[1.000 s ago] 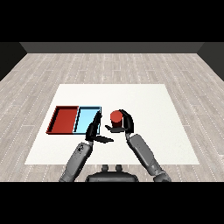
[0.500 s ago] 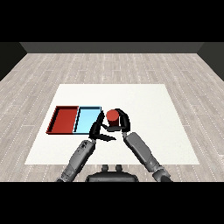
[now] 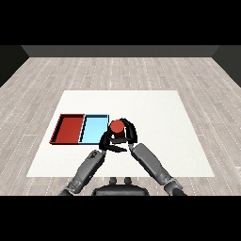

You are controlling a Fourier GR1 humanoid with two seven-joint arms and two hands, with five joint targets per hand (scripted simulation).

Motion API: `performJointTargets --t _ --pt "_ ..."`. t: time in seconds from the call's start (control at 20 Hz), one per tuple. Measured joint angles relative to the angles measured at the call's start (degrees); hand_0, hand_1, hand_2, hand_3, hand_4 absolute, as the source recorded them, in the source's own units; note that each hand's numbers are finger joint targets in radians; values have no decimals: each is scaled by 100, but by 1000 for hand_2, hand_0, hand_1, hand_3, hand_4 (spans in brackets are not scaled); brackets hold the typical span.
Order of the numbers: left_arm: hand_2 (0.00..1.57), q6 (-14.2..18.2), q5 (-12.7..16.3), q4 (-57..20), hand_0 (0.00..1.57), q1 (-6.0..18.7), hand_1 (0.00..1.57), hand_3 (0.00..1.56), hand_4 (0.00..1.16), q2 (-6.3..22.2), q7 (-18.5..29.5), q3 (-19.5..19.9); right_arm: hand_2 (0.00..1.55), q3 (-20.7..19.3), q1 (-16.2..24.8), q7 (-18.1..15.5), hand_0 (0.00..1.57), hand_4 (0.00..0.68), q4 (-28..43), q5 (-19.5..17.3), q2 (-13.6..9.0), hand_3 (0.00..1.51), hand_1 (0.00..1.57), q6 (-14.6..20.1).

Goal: Pick the red can and put it in the red box

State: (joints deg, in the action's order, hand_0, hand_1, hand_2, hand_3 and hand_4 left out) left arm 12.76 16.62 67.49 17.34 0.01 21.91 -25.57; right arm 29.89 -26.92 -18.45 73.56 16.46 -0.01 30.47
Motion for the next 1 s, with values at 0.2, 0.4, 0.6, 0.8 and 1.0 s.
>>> performJointTargets --t 0.2,0.4,0.6,0.8,1.0 --pt "0 48 26 13 0 102 0 0 0 4 -42 -45 1450 111 5 56 1497 618 91 47 0 1378 1497 25" --pt "0 174 235 -17 0 197 0 0 0 12 29 -231 1455 275 -176 65 1482 620 41 187 -5 1375 1482 214" --pt "0 222 191 7 0 245 0 0 217 30 -5 -230 1457 340 -216 43 1487 646 -8 221 -13 1372 1487 209" --pt "631 468 -55 127 608 215 608 0 605 40 -214 -159 1450 634 -152 -51 1474 629 27 289 -20 1367 1474 410" --pt "1533 1081 143 -43 1571 258 1571 1429 922 37 -190 -205 1448 673 -297 -173 1470 628 -185 411 -29 1373 1470 398"
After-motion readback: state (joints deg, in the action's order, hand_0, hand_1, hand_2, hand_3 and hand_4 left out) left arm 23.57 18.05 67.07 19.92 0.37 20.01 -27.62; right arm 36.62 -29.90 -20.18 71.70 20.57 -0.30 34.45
